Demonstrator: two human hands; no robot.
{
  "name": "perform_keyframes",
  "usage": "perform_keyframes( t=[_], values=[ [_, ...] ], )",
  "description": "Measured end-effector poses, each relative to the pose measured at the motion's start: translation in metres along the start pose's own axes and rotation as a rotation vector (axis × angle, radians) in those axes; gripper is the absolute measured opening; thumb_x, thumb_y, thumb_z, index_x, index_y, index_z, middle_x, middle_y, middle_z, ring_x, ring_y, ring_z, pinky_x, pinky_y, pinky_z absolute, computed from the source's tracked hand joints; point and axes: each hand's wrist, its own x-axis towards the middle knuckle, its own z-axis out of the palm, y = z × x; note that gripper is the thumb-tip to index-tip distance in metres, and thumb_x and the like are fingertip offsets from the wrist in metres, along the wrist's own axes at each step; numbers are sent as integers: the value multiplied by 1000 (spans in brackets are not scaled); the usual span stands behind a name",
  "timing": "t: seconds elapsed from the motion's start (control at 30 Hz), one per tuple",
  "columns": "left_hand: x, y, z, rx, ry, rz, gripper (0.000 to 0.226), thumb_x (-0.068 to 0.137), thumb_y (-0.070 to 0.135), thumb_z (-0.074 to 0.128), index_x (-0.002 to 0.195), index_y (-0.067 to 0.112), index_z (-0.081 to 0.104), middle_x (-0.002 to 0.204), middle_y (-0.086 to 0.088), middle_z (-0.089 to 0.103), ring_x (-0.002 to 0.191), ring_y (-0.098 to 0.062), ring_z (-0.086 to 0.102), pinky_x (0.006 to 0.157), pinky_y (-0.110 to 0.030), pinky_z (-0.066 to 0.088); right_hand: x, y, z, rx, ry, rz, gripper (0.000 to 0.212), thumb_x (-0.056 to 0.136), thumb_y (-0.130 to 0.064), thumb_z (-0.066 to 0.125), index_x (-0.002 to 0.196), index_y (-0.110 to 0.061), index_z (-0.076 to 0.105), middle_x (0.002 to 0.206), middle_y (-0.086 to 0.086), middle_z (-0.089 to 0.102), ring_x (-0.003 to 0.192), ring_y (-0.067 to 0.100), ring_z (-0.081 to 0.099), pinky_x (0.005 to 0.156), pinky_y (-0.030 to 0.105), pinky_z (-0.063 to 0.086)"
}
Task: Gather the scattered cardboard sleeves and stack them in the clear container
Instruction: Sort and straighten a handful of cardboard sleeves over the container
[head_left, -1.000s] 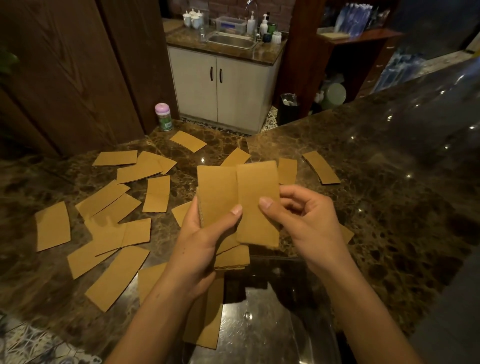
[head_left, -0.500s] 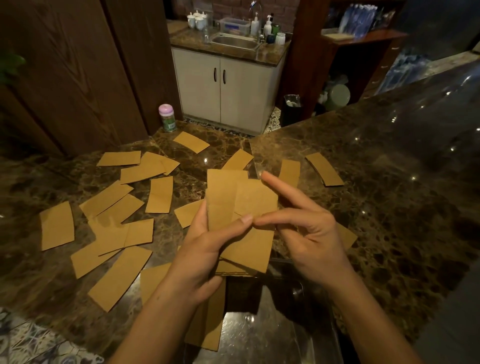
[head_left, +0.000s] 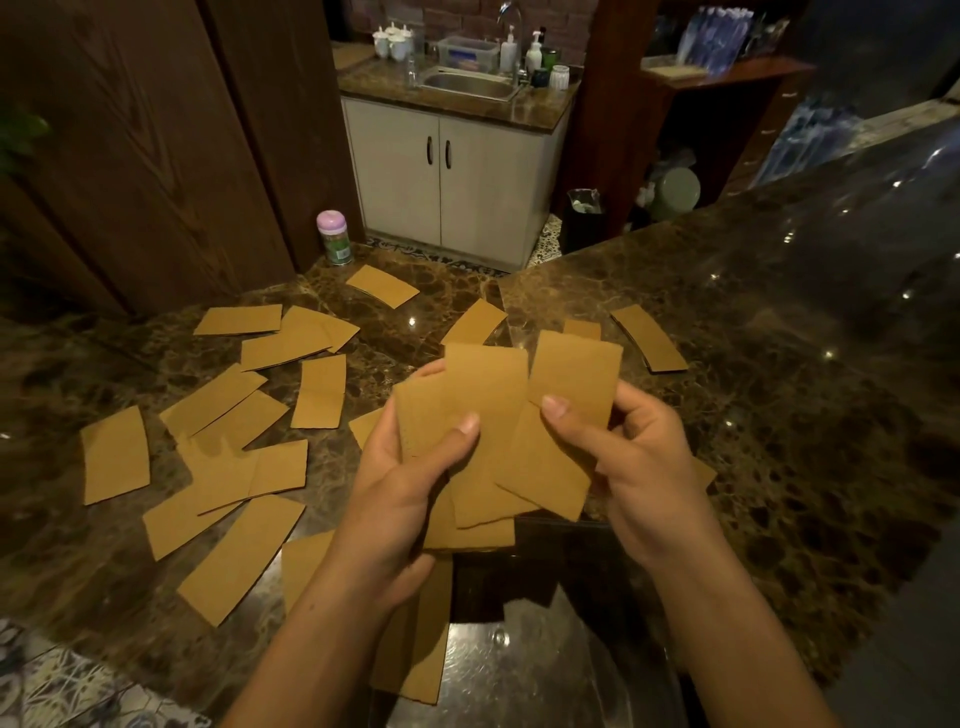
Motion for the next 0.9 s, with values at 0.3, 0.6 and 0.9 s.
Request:
perform_keyframes(
  t=[0.3, 0.6, 0.9],
  values=[
    [1, -3, 3, 52, 20, 34, 47, 79, 12, 79, 121, 29, 65, 109, -6, 75, 100, -29, 73, 72, -38, 61, -1, -2, 0, -63, -90, 5, 36, 81, -18, 75, 117, -16, 74, 108, 4, 81, 100, 20, 77, 76, 30, 63],
    [-1, -1, -9, 168, -98, 16, 51, 65, 6, 79, 104, 37, 71, 98, 2, 77, 89, -20, 75, 67, -31, 60, 11, -16, -8, -83, -18, -34, 27, 85, -10, 75, 112, -14, 74, 105, 3, 81, 99, 20, 78, 78, 31, 64],
    [5, 5, -14, 76, 113, 120, 49, 73, 15, 77, 117, 30, 62, 91, 5, 77, 89, -20, 75, 67, -34, 61, -5, -5, -20, -309, -153, 71, 38, 84, -22, 76, 122, -21, 72, 109, -2, 80, 101, 18, 77, 77, 29, 63]
  ],
)
